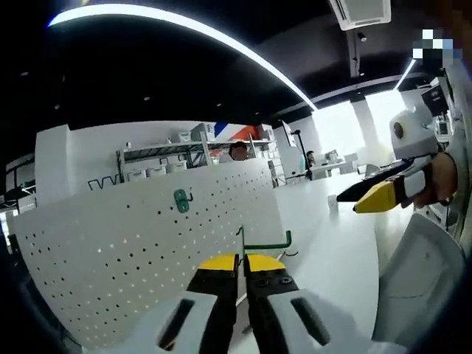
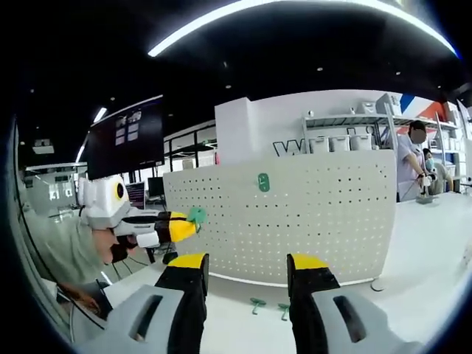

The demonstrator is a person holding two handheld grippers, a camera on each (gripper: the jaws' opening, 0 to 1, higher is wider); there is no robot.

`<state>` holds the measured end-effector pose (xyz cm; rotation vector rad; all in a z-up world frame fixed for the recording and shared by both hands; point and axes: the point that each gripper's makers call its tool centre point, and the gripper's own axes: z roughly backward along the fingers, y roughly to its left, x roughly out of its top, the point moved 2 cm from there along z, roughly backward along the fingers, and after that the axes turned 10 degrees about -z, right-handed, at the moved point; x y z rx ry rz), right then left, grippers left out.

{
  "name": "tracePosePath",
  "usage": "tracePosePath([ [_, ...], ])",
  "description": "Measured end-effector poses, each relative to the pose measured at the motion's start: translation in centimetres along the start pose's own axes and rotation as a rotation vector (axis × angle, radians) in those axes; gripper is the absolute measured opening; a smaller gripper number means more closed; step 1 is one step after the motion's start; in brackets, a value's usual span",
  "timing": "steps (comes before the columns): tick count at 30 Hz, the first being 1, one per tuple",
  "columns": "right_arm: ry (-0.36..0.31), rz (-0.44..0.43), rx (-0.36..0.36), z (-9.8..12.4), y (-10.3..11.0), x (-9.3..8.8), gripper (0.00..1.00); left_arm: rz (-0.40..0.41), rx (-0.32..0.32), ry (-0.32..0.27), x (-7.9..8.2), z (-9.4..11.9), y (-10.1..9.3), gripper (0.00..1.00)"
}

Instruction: Insert the hook assembly into the mounting plate slot until the hook locks in place.

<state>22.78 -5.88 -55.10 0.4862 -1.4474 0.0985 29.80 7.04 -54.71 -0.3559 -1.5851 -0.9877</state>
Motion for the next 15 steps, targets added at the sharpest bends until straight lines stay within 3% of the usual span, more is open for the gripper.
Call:
tracePosePath([
  [15, -0.009, -0.002, 0.058, -0.5, 1.5, 0.4, 0.33, 0.002, -0.027, -0.049, 2.1, 0.6, -1.7, 0.03],
])
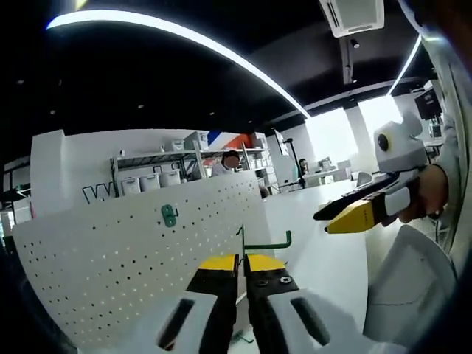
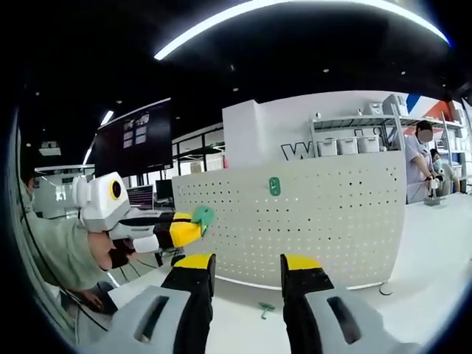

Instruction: Insert the hook assembly into the mounting plate slot until the hook locks in place.

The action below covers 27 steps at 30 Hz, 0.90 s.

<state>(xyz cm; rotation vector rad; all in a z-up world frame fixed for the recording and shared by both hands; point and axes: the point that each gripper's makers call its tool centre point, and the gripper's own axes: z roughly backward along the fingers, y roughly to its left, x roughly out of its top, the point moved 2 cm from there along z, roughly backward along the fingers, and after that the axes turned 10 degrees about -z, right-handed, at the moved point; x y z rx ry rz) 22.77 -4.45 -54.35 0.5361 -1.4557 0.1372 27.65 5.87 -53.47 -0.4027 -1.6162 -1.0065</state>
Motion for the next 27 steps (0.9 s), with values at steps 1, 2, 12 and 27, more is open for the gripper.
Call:
tracePosePath([
  [1, -0.002, 0.003, 0.005, -0.1, 0.2, 0.1, 0.33, 0.001, 0.0, -0.004, 0.2, 0.0, -0.1, 0.03],
  [2, -0.003, 0.004, 0.008, -0.2, 0.3, 0.2, 0.33, 0.002, 0.002, -0.009, 0.3, 0.1, -0.2, 0.03],
  [12, -0.037, 0.015, 0.065, -1.0, 2.2, 1.7, 0.28, 0.01, -0.004, -0.042, 1.7, 0.3, -1.0, 0.03],
  [27, -0.086, 0.014, 0.137, -1.3, 4.7, 3.7, 0.24, 0.048, 0.008, -0.114, 3.9, 0.8, -1.1, 0.03],
])
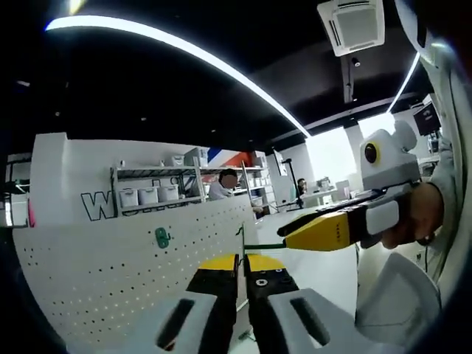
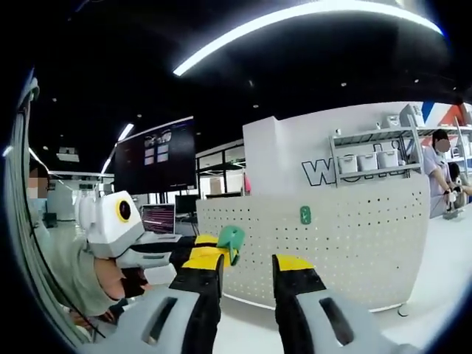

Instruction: Insert the hook assembly into the mounting plate slot until the hook locks in place.

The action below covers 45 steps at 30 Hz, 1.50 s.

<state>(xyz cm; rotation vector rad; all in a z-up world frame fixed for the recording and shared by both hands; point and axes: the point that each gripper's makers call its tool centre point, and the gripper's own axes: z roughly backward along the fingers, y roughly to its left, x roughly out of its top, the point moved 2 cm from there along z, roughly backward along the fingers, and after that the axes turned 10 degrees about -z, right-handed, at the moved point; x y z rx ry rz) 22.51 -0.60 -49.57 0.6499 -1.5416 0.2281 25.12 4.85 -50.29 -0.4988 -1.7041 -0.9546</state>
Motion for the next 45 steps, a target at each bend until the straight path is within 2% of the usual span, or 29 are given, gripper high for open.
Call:
tracePosePath([
  [13, -0.034, -0.005, 0.036, -0.5, 1.2, 1.3, 0.19, 0.041, -0.023, -0.066, 1.3, -0.1, -0.8, 0.03],
  [23, -0.047, -0.014, 0.047, -0.4, 1.5, 1.6, 0.12, 0.035, -0.042, -0.094, 2.0, -0.2, -1.5, 0.03],
  [45, -0.049, -0.019, 0.068, -0.4, 2.3, 1.5, 0.02, 0.029, -0.026, -0.093, 2.3, -0.2, -1.8, 0.03],
])
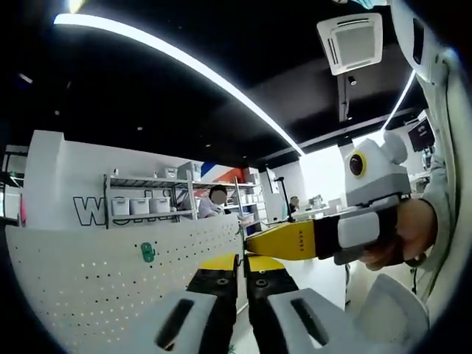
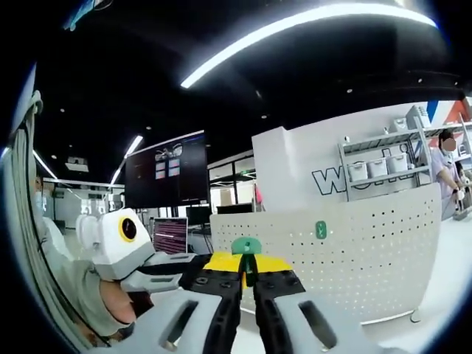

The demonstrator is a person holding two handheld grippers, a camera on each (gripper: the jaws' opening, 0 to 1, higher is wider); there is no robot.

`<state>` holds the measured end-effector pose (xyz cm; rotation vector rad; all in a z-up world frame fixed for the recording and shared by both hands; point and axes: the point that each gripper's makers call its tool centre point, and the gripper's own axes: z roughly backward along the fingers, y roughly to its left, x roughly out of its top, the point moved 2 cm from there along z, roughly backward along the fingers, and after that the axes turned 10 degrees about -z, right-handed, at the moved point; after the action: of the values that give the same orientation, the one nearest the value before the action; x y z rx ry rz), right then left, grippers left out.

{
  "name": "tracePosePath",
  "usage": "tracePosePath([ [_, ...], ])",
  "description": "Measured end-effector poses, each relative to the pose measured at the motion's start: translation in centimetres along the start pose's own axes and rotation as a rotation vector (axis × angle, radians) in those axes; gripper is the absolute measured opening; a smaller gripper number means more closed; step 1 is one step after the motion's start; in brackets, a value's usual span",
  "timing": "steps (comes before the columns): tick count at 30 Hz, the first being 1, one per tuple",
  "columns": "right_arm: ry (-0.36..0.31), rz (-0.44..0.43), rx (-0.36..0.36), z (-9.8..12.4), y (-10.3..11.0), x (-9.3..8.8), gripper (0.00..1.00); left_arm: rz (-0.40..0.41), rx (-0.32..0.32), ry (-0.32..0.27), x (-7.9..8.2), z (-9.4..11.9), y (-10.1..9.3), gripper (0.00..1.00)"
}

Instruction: Insert the hook assembly into the mounting plate slot until the hook locks in place.

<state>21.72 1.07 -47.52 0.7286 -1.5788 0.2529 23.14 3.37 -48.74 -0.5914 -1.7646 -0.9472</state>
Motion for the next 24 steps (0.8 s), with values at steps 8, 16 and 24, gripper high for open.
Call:
tracePosePath([
  [8, 0.007, 0.028, 0.0, 0.04, 0.01, -0.21, 0.02, -0.005, 0.002, 0.01, -0.13, 0.14, -0.16, 0.03],
  [16, 0.014, -0.003, 0.006, 0.02, -0.11, -0.35, 0.02, -0.013, -0.002, 0.016, -0.22, 0.12, -0.19, 0.03],
  [24, 0.02, -0.014, 0.002, 0.04, -0.23, -0.46, 0.03, -0.018, 0.001, 0.016, -0.3, 0.1, -0.18, 0.03],
])
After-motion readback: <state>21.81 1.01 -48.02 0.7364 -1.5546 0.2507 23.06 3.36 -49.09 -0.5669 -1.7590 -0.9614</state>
